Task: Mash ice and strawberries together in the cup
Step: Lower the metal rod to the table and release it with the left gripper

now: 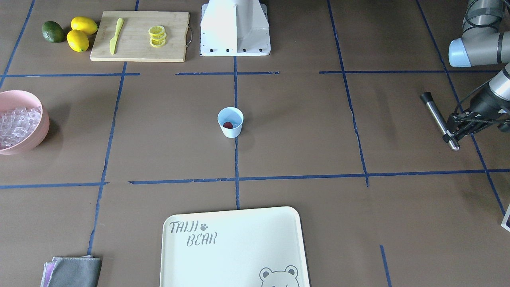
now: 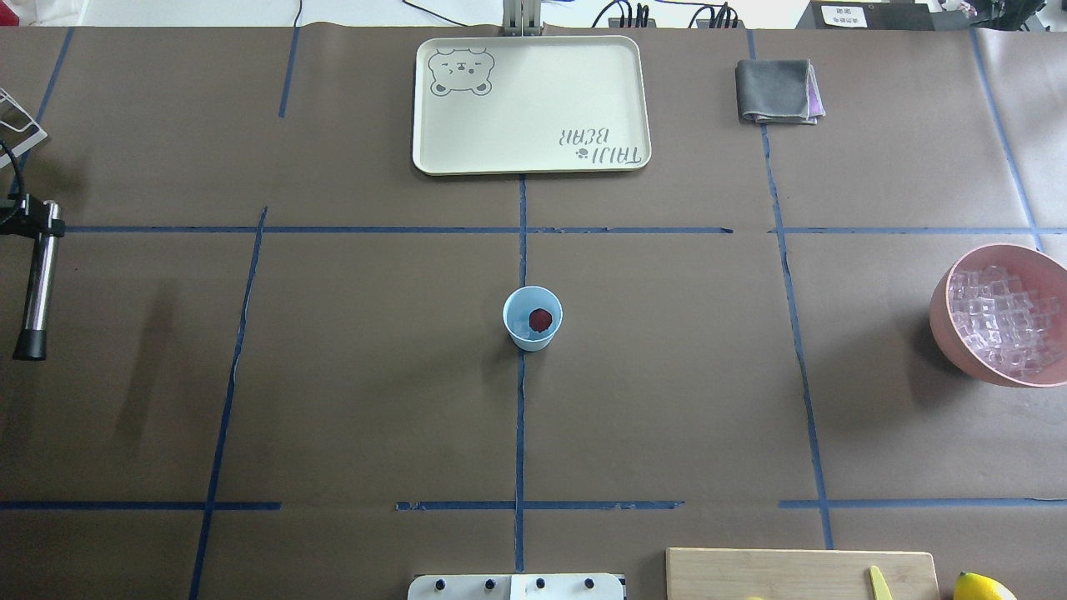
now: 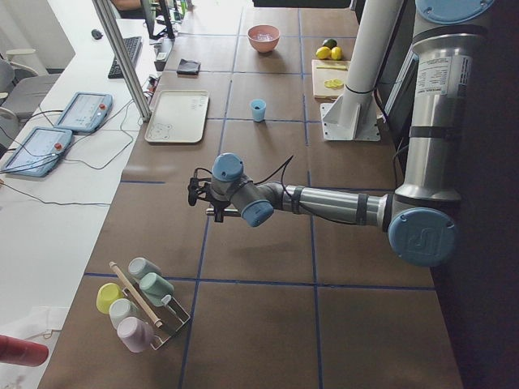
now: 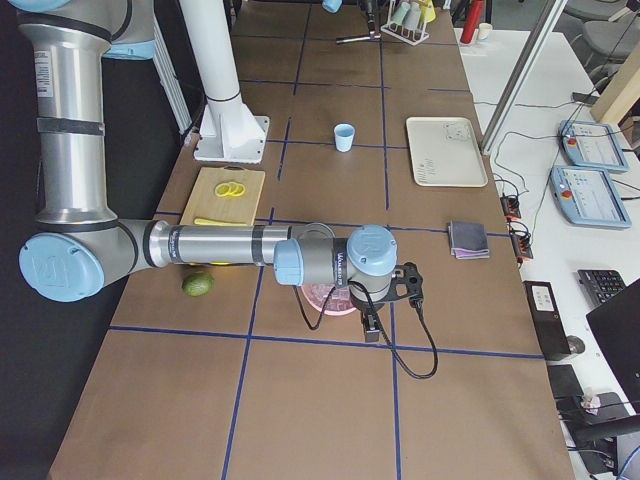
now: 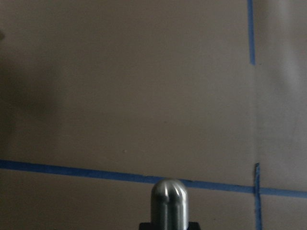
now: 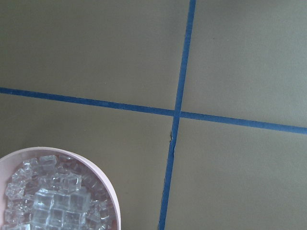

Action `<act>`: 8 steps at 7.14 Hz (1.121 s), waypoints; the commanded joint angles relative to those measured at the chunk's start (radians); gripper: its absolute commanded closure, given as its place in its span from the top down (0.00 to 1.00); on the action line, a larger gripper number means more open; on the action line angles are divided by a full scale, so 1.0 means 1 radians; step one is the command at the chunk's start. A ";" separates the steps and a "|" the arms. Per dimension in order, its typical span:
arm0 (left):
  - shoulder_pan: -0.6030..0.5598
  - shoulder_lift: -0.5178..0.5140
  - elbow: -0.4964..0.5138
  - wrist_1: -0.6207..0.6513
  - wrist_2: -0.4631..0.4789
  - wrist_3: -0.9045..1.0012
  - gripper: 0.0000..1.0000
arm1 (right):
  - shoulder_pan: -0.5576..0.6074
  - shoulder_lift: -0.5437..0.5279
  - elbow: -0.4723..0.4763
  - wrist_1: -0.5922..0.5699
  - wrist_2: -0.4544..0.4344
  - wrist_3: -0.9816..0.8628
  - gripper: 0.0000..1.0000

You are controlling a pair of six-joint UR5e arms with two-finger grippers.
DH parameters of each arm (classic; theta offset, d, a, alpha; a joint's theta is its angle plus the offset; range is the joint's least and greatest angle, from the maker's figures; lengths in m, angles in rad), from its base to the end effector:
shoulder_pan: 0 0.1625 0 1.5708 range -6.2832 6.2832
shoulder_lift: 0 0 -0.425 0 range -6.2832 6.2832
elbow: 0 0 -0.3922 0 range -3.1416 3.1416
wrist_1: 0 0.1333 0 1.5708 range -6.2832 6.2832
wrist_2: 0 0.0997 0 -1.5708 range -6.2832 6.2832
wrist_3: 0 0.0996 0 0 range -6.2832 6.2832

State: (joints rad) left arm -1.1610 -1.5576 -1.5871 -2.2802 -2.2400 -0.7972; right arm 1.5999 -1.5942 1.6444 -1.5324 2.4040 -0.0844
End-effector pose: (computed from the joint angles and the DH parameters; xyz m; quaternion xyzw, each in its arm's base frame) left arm 0.1388 -0.4991 0.5802 0.0966 0.4404 -0.0580 0.8907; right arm 0.0737 -0.4851 0.6256 0.0634 -0.4013 -0.0432 0.9127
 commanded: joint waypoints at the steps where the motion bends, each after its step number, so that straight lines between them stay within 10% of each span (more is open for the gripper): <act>1: 0.003 0.086 0.002 0.010 0.054 0.165 0.00 | 0.000 0.002 -0.002 0.000 -0.002 0.000 1.00; 8: 0.014 0.079 0.091 0.007 0.120 0.196 0.01 | 0.000 0.002 -0.005 0.000 0.001 0.000 1.00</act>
State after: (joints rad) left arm -1.1476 -1.4788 -1.4959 -2.2732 -2.1158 -0.5940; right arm 1.5999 -1.5923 1.6398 -1.5325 2.4051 -0.0843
